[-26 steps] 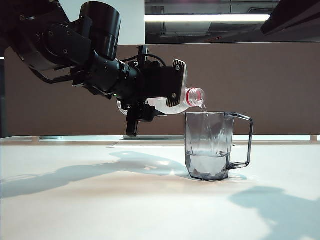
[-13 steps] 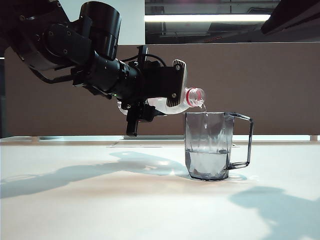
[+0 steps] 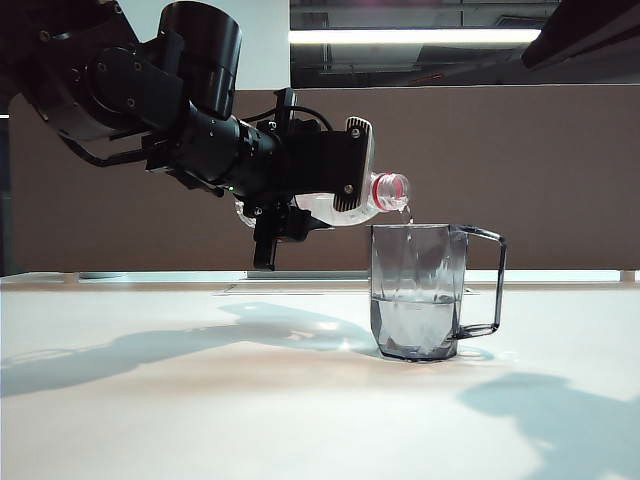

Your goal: Pick up the mineral water bottle with the left hand on the table and pour water into the mug until it's half full.

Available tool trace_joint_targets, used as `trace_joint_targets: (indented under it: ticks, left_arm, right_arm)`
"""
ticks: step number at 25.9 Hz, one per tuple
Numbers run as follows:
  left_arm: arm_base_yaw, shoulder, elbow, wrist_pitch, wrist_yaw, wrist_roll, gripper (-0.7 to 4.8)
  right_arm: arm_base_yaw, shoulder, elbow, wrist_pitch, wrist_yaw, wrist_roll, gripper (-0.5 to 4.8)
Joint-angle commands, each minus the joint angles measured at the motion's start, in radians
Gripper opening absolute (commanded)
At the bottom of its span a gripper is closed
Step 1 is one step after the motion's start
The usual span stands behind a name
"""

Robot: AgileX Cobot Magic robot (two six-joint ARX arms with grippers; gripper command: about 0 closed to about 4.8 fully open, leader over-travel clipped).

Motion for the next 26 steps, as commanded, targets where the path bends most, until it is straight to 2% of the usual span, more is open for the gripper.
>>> trace_joint_targets:
  ticks: [1, 13, 17, 23, 26]
  left_arm:
    - [-0.001, -0.008, 0.007, 0.043, 0.004, 0.003, 2.36]
    - [-0.001, -0.008, 0.007, 0.043, 0.004, 0.025, 2.36]
    - [-0.001, -0.008, 0.006, 0.038, 0.004, -0.037, 2.36]
    - [-0.002, -0.008, 0.006, 0.038, 0.004, -0.042, 2.36]
    - [-0.003, -0.008, 0.006, 0.037, 0.004, -0.099, 2.36]
  right_arm:
    - [-0.001, -0.003, 0.005, 0.014, -0.004, -0.003, -0.08]
    - [-0.001, -0.003, 0.005, 0.014, -0.004, -0.003, -0.08]
    - [-0.001, -0.003, 0.005, 0.014, -0.004, -0.003, -0.08]
    - [-0.001, -0.003, 0.005, 0.014, -0.004, -0.003, -0.08]
    - [-0.001, -0.003, 0.005, 0.014, -0.004, -0.003, -0.08]
